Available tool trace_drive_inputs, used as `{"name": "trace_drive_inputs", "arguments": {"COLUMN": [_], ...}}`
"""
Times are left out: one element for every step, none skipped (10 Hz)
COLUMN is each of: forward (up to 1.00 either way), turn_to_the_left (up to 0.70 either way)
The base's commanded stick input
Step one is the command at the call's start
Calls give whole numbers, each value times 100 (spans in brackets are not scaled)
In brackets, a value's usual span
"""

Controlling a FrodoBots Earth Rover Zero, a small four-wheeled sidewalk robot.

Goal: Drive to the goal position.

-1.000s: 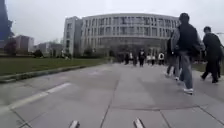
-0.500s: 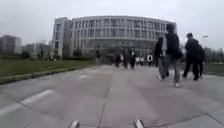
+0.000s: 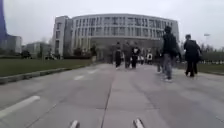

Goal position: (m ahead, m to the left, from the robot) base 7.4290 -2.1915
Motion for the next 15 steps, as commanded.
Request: {"name": "trace_drive_inputs", "arguments": {"forward": [85,85,85,85,85,85,85,85,85,85,85,85,85,85,85], "turn_to_the_left": [-3,-3,-3,-3,-3,-3,-3,-3,-3,-3,-3,-3,-3,-3,-3]}}
